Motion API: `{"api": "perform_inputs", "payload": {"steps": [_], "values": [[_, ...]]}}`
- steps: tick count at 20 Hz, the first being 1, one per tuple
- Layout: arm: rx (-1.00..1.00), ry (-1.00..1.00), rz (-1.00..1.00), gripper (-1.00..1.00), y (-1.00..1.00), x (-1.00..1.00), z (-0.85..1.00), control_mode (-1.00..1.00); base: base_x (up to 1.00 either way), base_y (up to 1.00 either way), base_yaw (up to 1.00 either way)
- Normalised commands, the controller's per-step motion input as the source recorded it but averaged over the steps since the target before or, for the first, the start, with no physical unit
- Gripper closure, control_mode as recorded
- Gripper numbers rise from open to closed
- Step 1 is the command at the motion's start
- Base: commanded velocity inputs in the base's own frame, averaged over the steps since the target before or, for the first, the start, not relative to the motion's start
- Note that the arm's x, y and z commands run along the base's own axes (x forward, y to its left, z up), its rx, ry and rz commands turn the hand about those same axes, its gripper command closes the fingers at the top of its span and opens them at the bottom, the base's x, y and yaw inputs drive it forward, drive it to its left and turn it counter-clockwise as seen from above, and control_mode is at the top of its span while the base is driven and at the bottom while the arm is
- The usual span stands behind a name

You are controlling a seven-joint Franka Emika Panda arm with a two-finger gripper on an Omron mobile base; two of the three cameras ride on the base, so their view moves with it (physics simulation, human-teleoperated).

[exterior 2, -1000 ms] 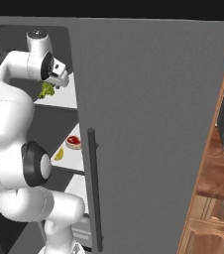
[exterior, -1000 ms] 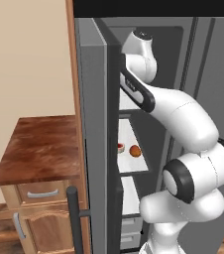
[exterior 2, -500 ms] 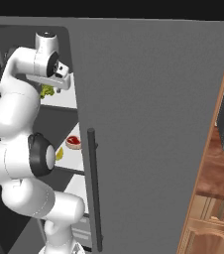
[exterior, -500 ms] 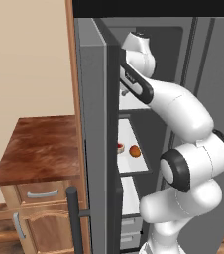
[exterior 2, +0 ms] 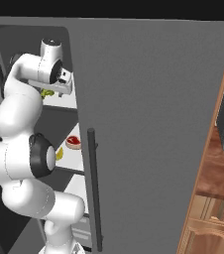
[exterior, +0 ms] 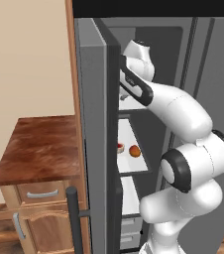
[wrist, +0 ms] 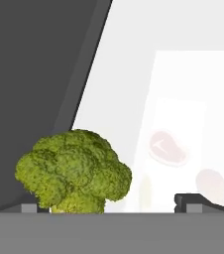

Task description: Take the steak and broccoli from the highest rack and move them to the second highest rack where the mango and lemon wedge are located, to maximize freezer space. Close the freezer door after rearranging.

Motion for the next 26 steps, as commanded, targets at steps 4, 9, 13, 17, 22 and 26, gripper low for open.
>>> {"api": "perform_inputs", "payload": {"steps": [4, 9, 13, 17, 22, 26], "values": [[-0.03, -0.22, 0.07, -1.0, -0.27, 0.11, -0.34, -1.0, 0.0, 0.0, 0.0], [-0.21, -0.3, 0.0, -1.0, -0.62, -0.02, -0.22, -1.0, 0.0, 0.0, 0.0], [-0.2, -0.3, 0.0, -1.0, -0.52, -0.11, -0.08, -1.0, 0.0, 0.0, 0.0], [0.0, -0.06, -0.01, -1.0, -0.05, -0.01, 0.21, -1.0, 0.0, 0.0, 0.0], [0.0, 0.06, -0.13, -1.0, 0.12, 0.0, 0.23, -1.0, 0.0, 0.0, 0.0], [0.0, 0.21, -0.24, -1.0, 0.3, 0.0, 0.01, -1.0, 0.0, 0.0, 0.0]]}}
